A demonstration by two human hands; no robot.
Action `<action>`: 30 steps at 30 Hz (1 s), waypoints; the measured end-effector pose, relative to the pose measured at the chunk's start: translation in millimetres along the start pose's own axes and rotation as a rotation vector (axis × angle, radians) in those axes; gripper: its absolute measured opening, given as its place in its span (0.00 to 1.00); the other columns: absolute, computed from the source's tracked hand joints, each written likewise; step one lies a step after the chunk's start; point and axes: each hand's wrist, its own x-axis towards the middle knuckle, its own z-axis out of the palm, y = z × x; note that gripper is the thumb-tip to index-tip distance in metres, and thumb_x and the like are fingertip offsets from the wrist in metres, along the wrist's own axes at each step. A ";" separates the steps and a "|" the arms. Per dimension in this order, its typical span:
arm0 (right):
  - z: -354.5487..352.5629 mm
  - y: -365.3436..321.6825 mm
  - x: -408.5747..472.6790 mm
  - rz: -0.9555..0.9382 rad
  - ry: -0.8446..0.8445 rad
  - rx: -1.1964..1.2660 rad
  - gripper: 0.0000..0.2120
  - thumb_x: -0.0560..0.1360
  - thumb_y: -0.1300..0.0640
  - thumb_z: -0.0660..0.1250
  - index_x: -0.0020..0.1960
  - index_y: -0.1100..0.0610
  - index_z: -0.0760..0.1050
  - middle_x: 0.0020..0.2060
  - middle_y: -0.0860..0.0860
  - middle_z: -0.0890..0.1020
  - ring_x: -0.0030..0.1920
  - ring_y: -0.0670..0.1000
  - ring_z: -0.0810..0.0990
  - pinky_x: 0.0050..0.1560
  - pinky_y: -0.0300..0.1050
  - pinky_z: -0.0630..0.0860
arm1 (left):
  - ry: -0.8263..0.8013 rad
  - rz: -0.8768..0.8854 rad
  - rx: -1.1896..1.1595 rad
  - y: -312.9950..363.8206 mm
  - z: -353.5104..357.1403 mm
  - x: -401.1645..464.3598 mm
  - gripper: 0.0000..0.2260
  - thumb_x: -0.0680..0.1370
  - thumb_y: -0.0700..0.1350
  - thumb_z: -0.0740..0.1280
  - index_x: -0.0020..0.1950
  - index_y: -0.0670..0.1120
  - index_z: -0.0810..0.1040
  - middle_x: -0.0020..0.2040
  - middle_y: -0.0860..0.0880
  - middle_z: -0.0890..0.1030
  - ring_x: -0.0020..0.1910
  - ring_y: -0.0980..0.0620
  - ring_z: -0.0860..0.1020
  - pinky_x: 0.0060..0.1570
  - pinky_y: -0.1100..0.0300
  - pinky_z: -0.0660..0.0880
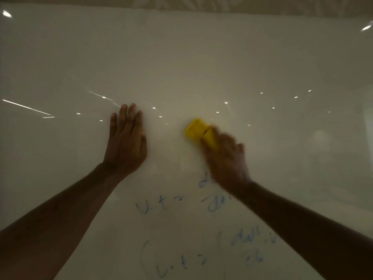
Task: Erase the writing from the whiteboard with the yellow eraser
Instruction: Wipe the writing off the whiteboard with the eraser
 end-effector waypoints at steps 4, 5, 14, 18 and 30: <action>4.8 7.1 -53.3 -0.552 -0.157 0.013 0.28 0.80 0.53 0.64 0.77 0.40 0.63 0.78 0.54 0.66 0.67 0.59 0.72 0.53 0.51 0.69 | -0.005 0.001 -0.004 16.3 7.7 8.6 0.26 0.82 0.42 0.53 0.78 0.32 0.63 0.80 0.32 0.62 0.81 0.30 0.58 0.79 0.32 0.53; 3.8 21.5 -49.6 -0.548 -0.149 0.002 0.27 0.81 0.52 0.62 0.77 0.40 0.62 0.77 0.54 0.66 0.67 0.59 0.72 0.53 0.51 0.70 | -0.003 0.000 0.003 18.3 9.1 9.4 0.26 0.81 0.42 0.53 0.78 0.32 0.63 0.80 0.32 0.62 0.80 0.30 0.58 0.79 0.32 0.53; -16.4 125.2 4.5 0.636 0.133 0.029 0.26 0.81 0.54 0.61 0.78 0.47 0.63 0.79 0.59 0.62 0.68 0.67 0.68 0.60 0.63 0.70 | 0.020 -0.011 0.033 17.9 8.9 8.0 0.25 0.82 0.42 0.54 0.77 0.32 0.64 0.80 0.31 0.62 0.80 0.29 0.58 0.79 0.33 0.53; -4.2 61.7 -43.4 0.131 0.036 -0.013 0.28 0.79 0.54 0.61 0.78 0.46 0.62 0.76 0.59 0.65 0.63 0.65 0.71 0.52 0.60 0.73 | 0.023 -0.042 0.021 12.9 6.5 1.4 0.25 0.83 0.43 0.54 0.77 0.32 0.64 0.80 0.30 0.61 0.81 0.29 0.56 0.80 0.34 0.52; -1.4 59.2 -92.3 0.280 0.041 0.041 0.23 0.80 0.52 0.60 0.75 0.46 0.67 0.77 0.57 0.66 0.65 0.64 0.70 0.54 0.58 0.71 | -0.012 -0.075 0.040 -30.9 3.7 -79.2 0.27 0.83 0.47 0.52 0.79 0.34 0.61 0.81 0.31 0.59 0.81 0.29 0.56 0.78 0.33 0.53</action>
